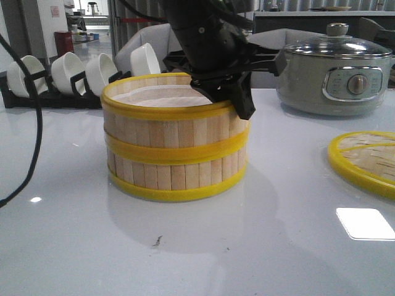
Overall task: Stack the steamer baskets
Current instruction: 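Lower the held basket onto the center basket with the left gripper, then open the left gripper and raise it away from the stack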
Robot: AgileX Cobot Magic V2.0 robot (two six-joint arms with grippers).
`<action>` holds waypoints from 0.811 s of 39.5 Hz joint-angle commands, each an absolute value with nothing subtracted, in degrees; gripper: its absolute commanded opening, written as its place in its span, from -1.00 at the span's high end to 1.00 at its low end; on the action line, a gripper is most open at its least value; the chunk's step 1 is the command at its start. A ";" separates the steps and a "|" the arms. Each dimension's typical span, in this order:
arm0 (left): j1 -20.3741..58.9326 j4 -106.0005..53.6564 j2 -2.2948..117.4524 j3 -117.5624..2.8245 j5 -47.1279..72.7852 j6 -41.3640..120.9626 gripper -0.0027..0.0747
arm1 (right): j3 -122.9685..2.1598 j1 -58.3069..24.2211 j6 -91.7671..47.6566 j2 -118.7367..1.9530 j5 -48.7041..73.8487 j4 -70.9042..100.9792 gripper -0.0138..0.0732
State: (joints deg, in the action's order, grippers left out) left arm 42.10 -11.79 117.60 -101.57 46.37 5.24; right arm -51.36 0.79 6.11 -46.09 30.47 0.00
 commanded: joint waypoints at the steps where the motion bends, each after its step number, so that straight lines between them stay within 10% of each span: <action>1: 42.89 -14.49 114.08 -103.61 42.27 5.63 0.71 | -53.48 0.82 6.01 -46.02 26.19 0.00 -0.31; 17: 42.89 -13.55 114.08 -108.72 44.07 5.63 -0.14 | -53.48 0.82 6.01 -46.02 26.19 0.00 -0.31; 32: 42.89 -13.42 114.08 -109.29 47.84 5.53 -0.18 | -53.43 0.82 6.01 -46.02 26.76 0.00 -0.31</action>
